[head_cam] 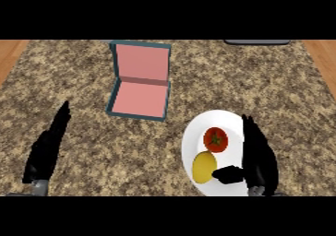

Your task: Pick the tomato from the plate and place it in the cardboard box

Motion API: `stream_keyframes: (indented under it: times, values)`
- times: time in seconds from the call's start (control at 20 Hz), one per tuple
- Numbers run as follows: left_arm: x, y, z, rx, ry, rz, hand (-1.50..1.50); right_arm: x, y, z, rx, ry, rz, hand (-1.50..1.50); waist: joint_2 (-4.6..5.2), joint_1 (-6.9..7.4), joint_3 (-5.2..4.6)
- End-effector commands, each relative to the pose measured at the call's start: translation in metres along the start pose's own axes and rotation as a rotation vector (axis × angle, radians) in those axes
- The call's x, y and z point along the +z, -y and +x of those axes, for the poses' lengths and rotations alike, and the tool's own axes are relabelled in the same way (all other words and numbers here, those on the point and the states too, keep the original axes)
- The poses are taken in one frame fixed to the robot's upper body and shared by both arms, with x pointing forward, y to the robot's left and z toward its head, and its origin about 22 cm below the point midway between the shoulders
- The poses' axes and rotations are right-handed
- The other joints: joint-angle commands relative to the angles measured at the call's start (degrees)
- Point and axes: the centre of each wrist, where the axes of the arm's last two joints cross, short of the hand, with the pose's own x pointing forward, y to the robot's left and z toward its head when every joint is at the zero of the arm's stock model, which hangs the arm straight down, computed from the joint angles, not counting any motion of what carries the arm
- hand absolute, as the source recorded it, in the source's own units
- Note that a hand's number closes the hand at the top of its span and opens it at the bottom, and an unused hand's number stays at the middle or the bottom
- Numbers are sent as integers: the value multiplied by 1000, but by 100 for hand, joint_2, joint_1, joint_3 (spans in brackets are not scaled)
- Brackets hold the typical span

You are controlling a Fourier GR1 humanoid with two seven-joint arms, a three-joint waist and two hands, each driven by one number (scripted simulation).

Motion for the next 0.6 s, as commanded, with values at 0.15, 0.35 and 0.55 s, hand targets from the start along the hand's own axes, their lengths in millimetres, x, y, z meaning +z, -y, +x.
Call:
stream_keyframes:
  times: [0.15,0.35,0.55]
  values:
    - [7,-9,-8,8,4,-3,0,4,7,47,52,-135,6,-150,12,12,27]
    - [7,-10,-6,12,9,1,0,17,-3,58,82,-169,15,-150,11,4,26]
    - [-8,-14,13,-12,5,13,0,12,-19,50,96,-183,35,-150,16,-12,29]
